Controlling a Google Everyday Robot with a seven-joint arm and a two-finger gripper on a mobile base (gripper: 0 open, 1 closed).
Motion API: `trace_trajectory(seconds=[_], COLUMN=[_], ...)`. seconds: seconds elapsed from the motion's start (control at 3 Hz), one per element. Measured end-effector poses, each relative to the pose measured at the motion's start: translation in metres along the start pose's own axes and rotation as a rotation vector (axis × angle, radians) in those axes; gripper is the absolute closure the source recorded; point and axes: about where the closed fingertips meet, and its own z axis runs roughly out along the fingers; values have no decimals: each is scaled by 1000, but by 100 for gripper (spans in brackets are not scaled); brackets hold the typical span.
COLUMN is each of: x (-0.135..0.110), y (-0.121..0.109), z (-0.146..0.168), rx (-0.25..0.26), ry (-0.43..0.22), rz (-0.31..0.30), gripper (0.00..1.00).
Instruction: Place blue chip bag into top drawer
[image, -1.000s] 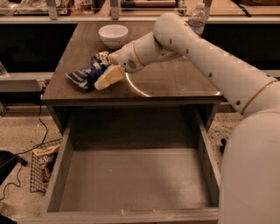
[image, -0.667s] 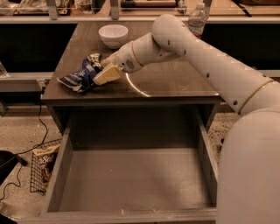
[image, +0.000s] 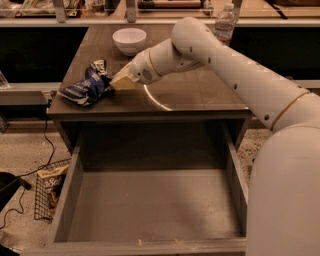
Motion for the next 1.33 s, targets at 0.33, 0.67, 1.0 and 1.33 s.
trace_trajectory(seconds=[0.33,0.67,1.0,1.33], x=[0,0,-37,-80], y=[1,1,7,17], z=[3,3,-29,-72], rx=[-5,-5,51,133], ry=[0,0,92,175], rz=[0,0,-75,-155], gripper=[100,100,100,100])
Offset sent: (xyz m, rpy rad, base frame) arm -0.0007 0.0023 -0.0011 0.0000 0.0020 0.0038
